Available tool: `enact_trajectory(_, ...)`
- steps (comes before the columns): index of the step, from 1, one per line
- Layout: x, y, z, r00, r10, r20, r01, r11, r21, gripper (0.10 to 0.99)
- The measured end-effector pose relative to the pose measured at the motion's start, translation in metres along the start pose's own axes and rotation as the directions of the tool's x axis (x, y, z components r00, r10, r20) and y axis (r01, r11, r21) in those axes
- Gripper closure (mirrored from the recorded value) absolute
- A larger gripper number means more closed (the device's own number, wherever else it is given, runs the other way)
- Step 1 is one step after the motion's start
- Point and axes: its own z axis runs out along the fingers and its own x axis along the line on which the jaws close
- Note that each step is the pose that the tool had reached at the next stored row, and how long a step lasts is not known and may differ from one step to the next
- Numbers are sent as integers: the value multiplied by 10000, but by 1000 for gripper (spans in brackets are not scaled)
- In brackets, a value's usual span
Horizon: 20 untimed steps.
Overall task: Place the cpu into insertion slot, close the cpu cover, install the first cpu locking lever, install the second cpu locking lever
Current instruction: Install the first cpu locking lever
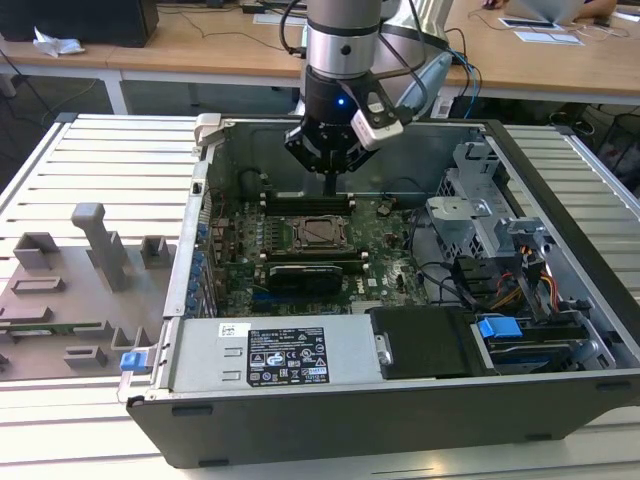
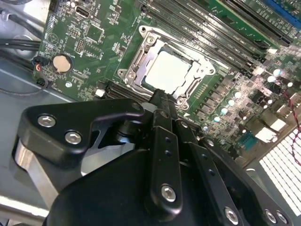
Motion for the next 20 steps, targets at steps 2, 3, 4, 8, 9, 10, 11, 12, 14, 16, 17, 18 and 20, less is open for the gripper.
enact_trajectory(2, -1, -1, -38, 10000, 0, -1, 0, 10000, -1, 980)
enact_trajectory(3, -1, -1, -74, 10000, 0, -1, 0, 10000, 0, 980)
enact_trajectory(4, -2, -1, -105, 10000, 0, 0, 0, 10000, 0, 980)
enact_trajectory(8, -5, -3, -213, 10000, 0, 0, 0, 10000, -1, 980)
enact_trajectory(9, -5, -3, -233, 10000, 0, -1, 0, 10000, -1, 980)
enact_trajectory(10, -6, -3, -253, 10000, 0, -1, 0, 10000, 0, 980)
enact_trajectory(11, -6, -3, -269, 10000, 0, -1, 0, 10000, 0, 980)
enact_trajectory(12, -7, -4, -280, 10000, -1, -1, 1, 10000, 0, 980)
enact_trajectory(14, -7, -4, -303, 10000, 0, 0, 0, 10000, 0, 980)
enact_trajectory(16, -8, -4, -317, 10000, -1, 0, 1, 10000, 0, 980)
enact_trajectory(17, -8, -4, -326, 10000, 0, 0, 0, 10000, -1, 980)
enact_trajectory(18, -8, -4, -333, 10000, 0, 0, 0, 10000, -1, 980)
enact_trajectory(20, -8, -5, -351, 10000, 0, 0, 0, 10000, -1, 980)
